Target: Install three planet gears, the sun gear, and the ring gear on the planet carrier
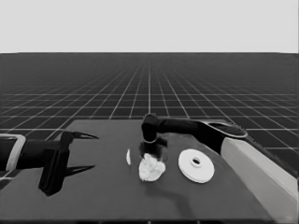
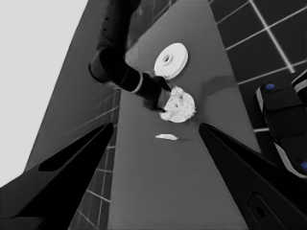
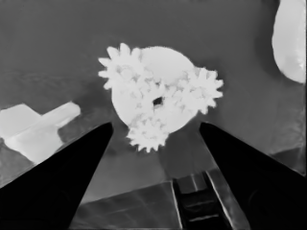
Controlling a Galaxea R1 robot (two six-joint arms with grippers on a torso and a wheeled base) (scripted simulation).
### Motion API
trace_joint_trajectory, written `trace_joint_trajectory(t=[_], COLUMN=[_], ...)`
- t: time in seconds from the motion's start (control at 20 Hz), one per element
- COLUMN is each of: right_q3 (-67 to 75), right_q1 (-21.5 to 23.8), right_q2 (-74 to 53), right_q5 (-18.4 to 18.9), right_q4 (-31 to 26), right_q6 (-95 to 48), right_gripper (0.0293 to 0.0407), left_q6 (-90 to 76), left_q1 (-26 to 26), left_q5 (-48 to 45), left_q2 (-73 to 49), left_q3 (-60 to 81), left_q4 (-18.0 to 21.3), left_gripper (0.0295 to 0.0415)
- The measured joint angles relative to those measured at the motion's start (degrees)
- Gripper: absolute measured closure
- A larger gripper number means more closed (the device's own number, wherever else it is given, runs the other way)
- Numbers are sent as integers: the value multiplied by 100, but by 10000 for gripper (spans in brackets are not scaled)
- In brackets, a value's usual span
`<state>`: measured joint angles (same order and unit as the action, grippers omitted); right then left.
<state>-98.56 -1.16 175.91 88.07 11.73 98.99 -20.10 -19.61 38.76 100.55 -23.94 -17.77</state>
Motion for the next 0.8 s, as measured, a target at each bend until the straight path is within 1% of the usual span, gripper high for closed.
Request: trace_joint_trajectory(t=[0.05, 0.15, 0.4, 0.45, 0.5, 0.55, 0.6, 0.65, 0.8], right_q3=[46, 79, 89, 2706, 4728, 5914, 6626, 7047, 7523], right_q1=[125, 236, 284, -428, -1108, -1473, -1670, -1779, -1892], right_q2=[-9, -19, -26, -1609, -4030, -5537, -6382, -6862, -7387], right_q5=[15, 16, 10, -836, -1332, -1619, -1792, -1896, -2015], right_q4=[-100, -202, -257, 995, 1747, 2189, 2449, 2603, 2779], right_q6=[-846, -1647, -2048, -4430, -5936, -6823, -7344, -7651, -8000], right_gripper=[312, 315, 315, 295, 305, 311, 314, 315, 315], left_q6=[0, 0, 0, 0, 0, 0, 0, 0, 0], left_q1=[0, 0, 0, 0, 0, 0, 0, 0, 0], left_q5=[0, 0, 0, 0, 0, 0, 0, 0, 0], left_q2=[0, 0, 0, 0, 0, 0, 0, 0, 0], left_q3=[0, 0, 0, 0, 0, 0, 0, 0, 0], left_q4=[0, 0, 0, 0, 0, 0, 0, 0, 0], left_gripper=[326, 326, 326, 326, 326, 326, 326, 326, 326])
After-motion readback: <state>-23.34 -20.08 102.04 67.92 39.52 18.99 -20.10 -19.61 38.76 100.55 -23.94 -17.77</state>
